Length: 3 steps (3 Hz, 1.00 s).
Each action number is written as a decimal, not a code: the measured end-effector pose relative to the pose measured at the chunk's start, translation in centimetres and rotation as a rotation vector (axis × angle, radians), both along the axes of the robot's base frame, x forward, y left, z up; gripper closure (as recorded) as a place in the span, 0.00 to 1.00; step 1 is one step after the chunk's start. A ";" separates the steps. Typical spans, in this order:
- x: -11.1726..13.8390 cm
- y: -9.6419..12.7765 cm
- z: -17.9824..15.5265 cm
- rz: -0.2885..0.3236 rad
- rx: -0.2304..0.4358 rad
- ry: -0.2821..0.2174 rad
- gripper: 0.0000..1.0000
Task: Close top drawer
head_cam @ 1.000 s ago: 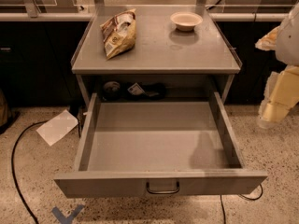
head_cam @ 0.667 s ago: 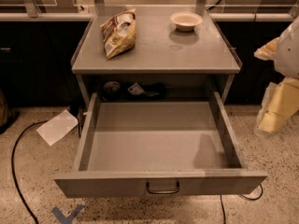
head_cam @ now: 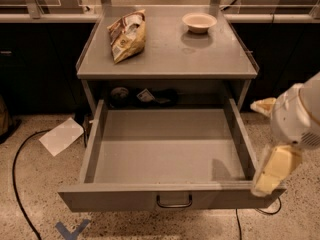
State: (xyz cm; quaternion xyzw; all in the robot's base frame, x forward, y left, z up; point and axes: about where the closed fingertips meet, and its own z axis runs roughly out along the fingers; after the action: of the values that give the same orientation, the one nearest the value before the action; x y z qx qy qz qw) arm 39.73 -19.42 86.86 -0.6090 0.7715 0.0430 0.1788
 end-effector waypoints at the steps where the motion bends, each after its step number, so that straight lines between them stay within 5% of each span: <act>1: -2.4 0.7 -5.2 0.001 0.012 0.064 0.00; 2: -4.9 1.2 -10.3 -0.033 0.052 0.160 0.00; 3: -5.3 1.1 -10.8 -0.032 0.049 0.173 0.19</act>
Offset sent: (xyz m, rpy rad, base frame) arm -0.0796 0.0170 -0.1669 0.1077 0.2885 -0.0799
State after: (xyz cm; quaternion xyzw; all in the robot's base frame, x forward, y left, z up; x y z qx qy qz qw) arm 34.38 -18.30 76.05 -0.5859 0.7926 0.1115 0.1271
